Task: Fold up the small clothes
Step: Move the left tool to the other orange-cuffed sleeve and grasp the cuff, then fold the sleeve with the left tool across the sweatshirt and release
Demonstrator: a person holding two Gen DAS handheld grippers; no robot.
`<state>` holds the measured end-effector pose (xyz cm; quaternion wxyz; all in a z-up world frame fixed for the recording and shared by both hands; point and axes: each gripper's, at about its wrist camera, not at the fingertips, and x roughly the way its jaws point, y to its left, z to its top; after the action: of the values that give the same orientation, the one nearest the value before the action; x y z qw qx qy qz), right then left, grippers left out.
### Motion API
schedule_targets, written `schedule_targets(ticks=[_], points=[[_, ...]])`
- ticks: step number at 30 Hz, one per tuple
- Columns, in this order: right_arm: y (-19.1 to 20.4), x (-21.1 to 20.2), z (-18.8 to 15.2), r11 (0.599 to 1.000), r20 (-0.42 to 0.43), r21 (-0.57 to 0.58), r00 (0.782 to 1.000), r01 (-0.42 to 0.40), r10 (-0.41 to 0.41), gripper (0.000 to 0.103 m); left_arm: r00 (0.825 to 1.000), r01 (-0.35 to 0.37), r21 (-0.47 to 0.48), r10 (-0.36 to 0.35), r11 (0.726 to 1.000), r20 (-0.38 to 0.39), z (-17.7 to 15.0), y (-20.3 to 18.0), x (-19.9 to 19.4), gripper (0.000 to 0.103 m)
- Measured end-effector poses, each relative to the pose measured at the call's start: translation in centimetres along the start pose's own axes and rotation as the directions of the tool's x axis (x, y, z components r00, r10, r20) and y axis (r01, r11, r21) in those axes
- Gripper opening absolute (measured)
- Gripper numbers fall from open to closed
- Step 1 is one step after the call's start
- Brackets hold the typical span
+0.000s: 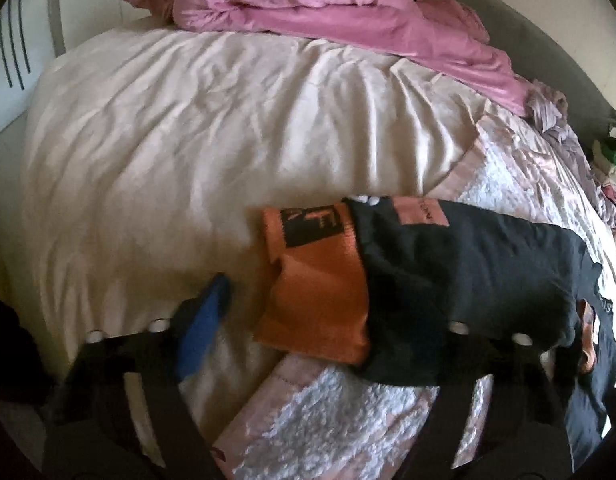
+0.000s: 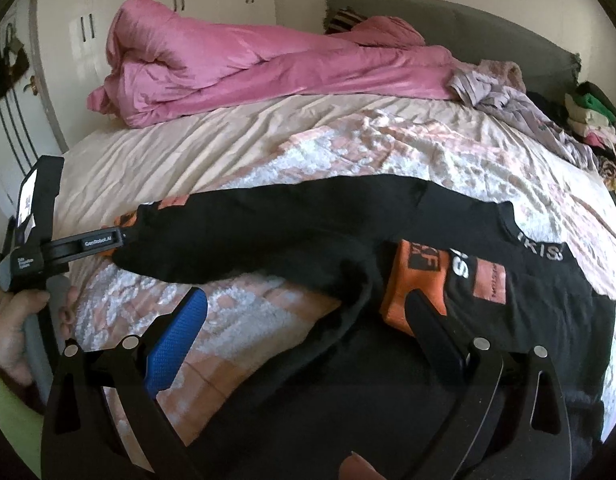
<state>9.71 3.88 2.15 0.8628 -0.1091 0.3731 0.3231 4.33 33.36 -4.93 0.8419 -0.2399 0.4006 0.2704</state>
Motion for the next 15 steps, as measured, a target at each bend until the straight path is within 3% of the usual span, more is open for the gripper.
schedule_targets(ticks=[1, 5, 8, 12, 15], points=[[-0.4, -0.1, -0.1, 1.000, 0.006, 0.018, 1.000, 0.002, -0.002, 0.099, 1.000, 0.011, 0.004, -0.011, 1.000, 0.000, 0.1, -0.1, 0.1, 0.049], [-1.9, -0.6, -0.3, 0.997, 0.017, 0.076, 1.000, -0.006, 0.005, 0.099, 1.000, 0.020, 0.040, -0.021, 0.999, 0.018, 0.1, -1.0, 0.2, 0.027], [-3.0, -1.0, -0.5, 0.994, 0.021, 0.106, 1.000, 0.002, -0.004, 0.099, 0.998, 0.055, 0.055, -0.057, 0.997, 0.037, 0.1, -1.4, -0.2, 0.016], [-4.8, -1.8, -0.9, 0.987, 0.035, 0.160, 0.999, 0.002, -0.008, 0.099, 0.987, 0.131, 0.055, -0.135, 0.990, 0.087, 0.4, -2.0, -2.2, 0.013], [-6.2, -2.8, -1.3, 0.980, 0.049, 0.197, 0.999, 0.006, -0.016, 0.099, 0.968, 0.207, 0.080, -0.216, 0.975, 0.124, 0.8, -3.5, -4.7, 0.013]])
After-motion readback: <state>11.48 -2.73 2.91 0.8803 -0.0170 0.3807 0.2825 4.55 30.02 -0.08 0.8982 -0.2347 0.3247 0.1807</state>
